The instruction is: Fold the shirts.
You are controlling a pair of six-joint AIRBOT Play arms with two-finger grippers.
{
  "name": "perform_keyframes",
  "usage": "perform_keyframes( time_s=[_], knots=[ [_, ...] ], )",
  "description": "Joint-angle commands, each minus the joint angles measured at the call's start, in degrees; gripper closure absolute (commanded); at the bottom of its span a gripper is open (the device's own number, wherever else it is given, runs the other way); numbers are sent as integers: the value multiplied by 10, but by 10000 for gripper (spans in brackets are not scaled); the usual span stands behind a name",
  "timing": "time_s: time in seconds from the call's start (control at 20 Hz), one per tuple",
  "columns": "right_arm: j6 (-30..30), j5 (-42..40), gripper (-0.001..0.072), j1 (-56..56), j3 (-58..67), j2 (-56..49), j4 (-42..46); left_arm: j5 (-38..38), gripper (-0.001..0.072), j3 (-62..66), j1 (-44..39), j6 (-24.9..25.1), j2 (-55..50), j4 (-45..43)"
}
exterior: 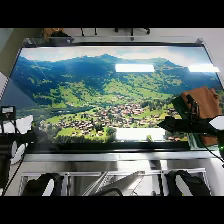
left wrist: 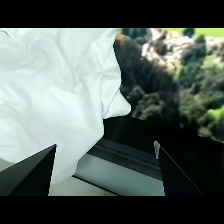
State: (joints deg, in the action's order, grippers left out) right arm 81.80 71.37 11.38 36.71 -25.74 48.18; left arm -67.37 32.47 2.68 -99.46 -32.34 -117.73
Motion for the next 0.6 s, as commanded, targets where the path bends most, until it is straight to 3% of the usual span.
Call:
perform_keyframes(
  time_s=[0.0, 0.15, 0.35, 0.55],
  knots=[
    [0, 0, 691, 0, 0, 1, 0, 17, 5, 0, 22, -5, -128, -30],
    [0, 0, 691, 0, 0, 1, 0, 46, 5, 4, 108, -11, -217, -36],
    [0, 0, 691, 0, 0, 1, 0, 101, 5, 66, 226, -7, -315, 23],
    [0, 0, 691, 0, 0, 1, 0, 110, 5, 115, 272, 15, -408, 24]
  ],
)
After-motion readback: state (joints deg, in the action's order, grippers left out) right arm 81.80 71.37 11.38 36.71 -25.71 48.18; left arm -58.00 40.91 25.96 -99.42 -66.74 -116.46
